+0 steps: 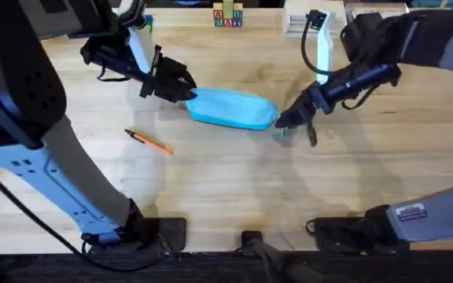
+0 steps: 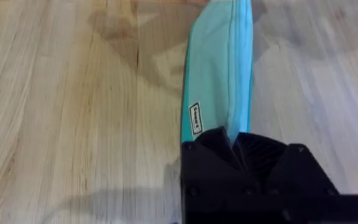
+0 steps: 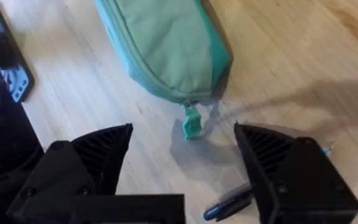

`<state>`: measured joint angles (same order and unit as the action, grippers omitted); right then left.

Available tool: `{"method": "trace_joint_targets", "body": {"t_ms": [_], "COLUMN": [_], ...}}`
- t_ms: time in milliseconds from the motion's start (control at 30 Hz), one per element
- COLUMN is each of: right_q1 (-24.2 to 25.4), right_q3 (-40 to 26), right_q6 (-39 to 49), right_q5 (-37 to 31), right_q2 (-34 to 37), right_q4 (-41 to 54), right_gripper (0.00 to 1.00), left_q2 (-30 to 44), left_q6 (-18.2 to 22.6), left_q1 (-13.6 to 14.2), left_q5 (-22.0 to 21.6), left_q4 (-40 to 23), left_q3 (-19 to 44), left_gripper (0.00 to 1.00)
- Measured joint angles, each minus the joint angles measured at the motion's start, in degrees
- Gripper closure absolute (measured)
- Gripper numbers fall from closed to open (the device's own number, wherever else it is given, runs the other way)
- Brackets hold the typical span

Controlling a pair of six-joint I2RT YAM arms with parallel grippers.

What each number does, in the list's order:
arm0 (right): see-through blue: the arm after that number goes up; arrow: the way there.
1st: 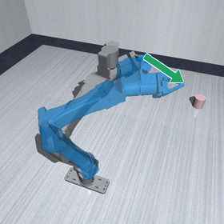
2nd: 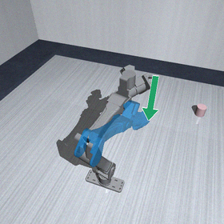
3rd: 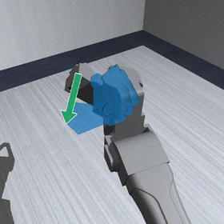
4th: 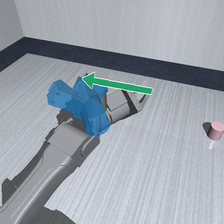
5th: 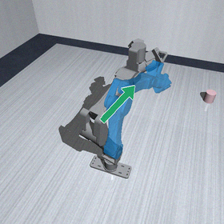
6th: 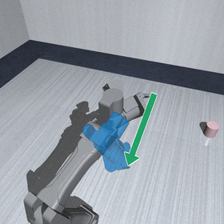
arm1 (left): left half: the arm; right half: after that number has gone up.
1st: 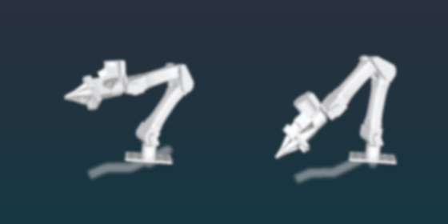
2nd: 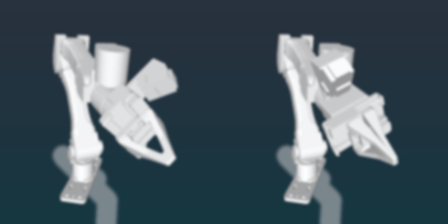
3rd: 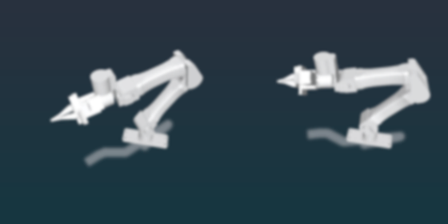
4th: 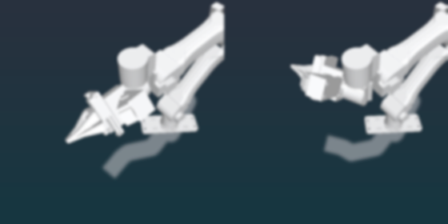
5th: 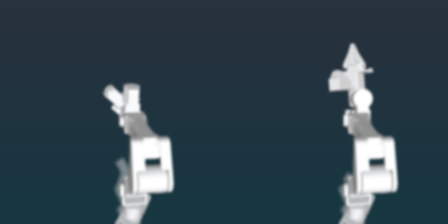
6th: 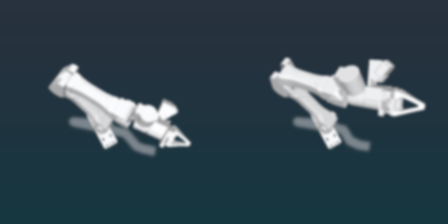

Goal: Unzip the bag, pick up the pens from the table one at a time and place them inside, then zip the bag closed.

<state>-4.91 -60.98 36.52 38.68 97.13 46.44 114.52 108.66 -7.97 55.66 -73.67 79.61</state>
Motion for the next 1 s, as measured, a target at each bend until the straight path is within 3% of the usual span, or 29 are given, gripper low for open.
{"method": "trace_joint_targets", "body": {"t_ms": [1000], "right_q1": [-2.47], "right_q3": [-0.03], "right_q6": [0.4], "right_q5": [0.0], "right_q2": [0.82], "right_q4": [-2.8], "right_gripper": [0.005], "left_q2": [0.0], "left_q6": [-0.02], "left_q1": [0.0], "left_q5": [0.0], "left_q4": [0.0], "left_q3": [0.0], "left_gripper": [0.958]}}
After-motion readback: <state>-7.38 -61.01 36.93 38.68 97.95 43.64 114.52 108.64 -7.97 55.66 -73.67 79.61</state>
